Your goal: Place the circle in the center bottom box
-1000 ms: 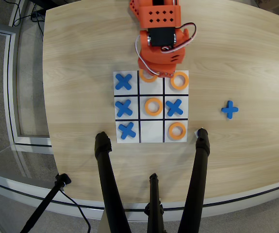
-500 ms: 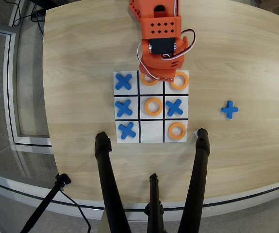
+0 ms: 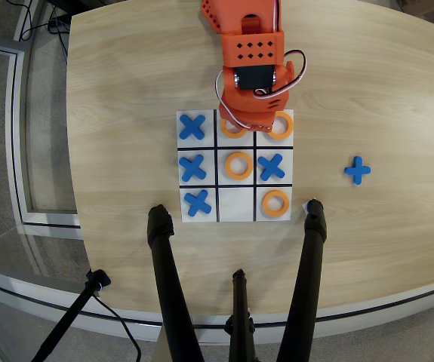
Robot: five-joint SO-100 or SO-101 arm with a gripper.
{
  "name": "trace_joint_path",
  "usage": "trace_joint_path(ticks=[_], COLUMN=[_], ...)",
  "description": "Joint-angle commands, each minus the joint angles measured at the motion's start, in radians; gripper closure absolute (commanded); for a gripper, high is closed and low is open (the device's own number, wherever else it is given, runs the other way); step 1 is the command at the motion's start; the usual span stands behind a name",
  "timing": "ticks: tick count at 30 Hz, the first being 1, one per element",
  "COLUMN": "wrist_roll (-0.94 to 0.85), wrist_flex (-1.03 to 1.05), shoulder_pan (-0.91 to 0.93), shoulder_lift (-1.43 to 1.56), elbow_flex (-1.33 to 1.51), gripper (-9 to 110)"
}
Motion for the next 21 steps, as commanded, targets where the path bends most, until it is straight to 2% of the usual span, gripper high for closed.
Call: trace_joint_path(ticks=[1,9,12,21], wrist_roll=[0.002,-0.021,-0.028,-0.048], wrist_flex=[0.002,0.015,0.037,0.368], shoulder_pan=[-0.009,0.005,0.011,0.021], shoulder_lift=[-0.002,0.018,0.025,0.138], elbow_flex=[-0.021,-0.04,-0.077,-0.362], gripper=[101,89,89,89])
